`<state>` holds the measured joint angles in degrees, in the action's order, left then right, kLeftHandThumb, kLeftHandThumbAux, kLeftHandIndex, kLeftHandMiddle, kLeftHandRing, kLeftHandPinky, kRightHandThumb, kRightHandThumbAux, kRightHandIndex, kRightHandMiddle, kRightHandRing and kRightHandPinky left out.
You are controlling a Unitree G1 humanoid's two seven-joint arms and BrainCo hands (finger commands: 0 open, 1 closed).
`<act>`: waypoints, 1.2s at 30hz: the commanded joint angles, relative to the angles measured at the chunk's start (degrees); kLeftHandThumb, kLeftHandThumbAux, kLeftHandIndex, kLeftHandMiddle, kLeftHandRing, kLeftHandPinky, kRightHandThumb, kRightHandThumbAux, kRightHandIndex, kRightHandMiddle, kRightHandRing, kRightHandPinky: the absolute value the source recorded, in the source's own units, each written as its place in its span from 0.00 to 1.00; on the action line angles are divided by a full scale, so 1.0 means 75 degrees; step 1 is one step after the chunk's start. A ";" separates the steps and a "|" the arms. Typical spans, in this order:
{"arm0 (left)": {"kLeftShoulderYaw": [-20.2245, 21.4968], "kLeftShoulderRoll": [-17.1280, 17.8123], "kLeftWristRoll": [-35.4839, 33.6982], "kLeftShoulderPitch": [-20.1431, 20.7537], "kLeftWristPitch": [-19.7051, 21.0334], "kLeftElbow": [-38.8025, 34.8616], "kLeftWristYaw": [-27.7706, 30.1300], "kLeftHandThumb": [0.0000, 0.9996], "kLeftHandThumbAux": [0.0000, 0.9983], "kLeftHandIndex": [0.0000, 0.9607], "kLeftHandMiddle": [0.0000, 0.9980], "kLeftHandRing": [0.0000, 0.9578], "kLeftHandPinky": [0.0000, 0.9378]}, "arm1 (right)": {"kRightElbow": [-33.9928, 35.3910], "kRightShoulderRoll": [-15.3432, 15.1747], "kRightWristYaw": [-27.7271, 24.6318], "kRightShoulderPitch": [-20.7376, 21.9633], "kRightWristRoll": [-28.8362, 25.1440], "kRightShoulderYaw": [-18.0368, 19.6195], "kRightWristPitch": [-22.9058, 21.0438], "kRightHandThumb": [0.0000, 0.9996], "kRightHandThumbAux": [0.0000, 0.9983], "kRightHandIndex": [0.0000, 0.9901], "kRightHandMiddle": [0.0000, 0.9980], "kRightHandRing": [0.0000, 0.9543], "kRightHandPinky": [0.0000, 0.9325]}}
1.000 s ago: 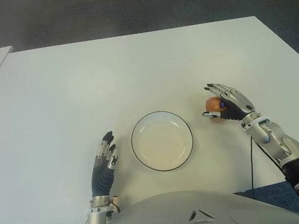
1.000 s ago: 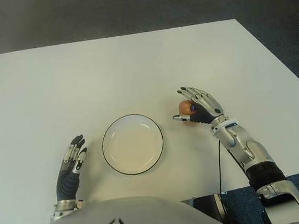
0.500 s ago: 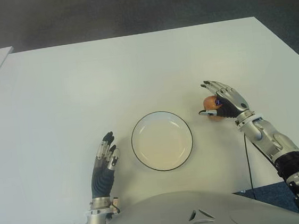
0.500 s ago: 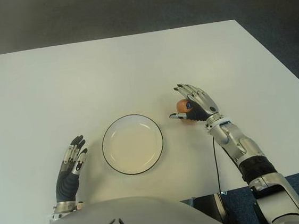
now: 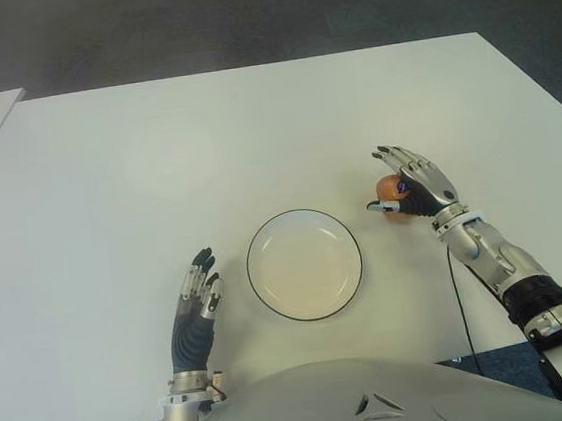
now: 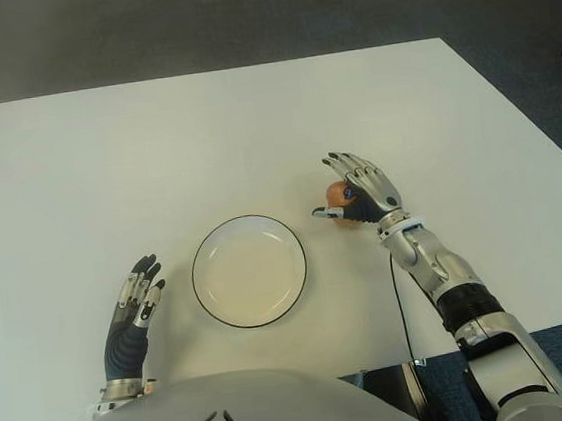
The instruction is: Put the apples into the plate.
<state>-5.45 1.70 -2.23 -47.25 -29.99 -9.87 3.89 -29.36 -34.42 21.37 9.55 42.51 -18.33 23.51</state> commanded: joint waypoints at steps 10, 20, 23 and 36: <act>-0.0057 0.0047 -0.0032 -0.0128 0.0316 -0.0256 0.0077 0.01 0.41 0.00 0.00 0.00 0.00 | -0.1218 0.0270 0.1287 0.0013 0.0388 -0.0498 0.0427 0.46 0.34 0.45 0.59 0.58 0.60; -0.0087 0.0028 -0.0108 -0.0106 0.0241 -0.0268 0.0112 0.01 0.42 0.00 0.00 0.00 0.00 | -0.1894 0.0181 0.2247 0.0372 0.0579 -0.0795 0.0964 0.42 0.44 0.59 0.73 0.72 0.75; -0.0091 0.0034 -0.0077 -0.0104 0.0189 -0.0262 0.0107 0.01 0.42 0.00 0.00 0.00 0.00 | -0.2011 0.0162 0.2416 0.0433 0.0577 -0.0839 0.1091 0.41 0.45 0.62 0.74 0.73 0.77; -0.0101 0.0024 -0.0090 -0.0065 0.0177 -0.0172 0.0114 0.01 0.41 0.00 0.00 0.00 0.00 | -0.2309 0.0182 0.3017 0.0488 0.0266 -0.0691 0.1729 0.45 0.55 0.77 0.84 0.84 0.90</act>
<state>-5.72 1.71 -2.47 -48.00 -28.62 -11.47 3.89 -45.22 -33.37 44.56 14.84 44.31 -23.16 36.11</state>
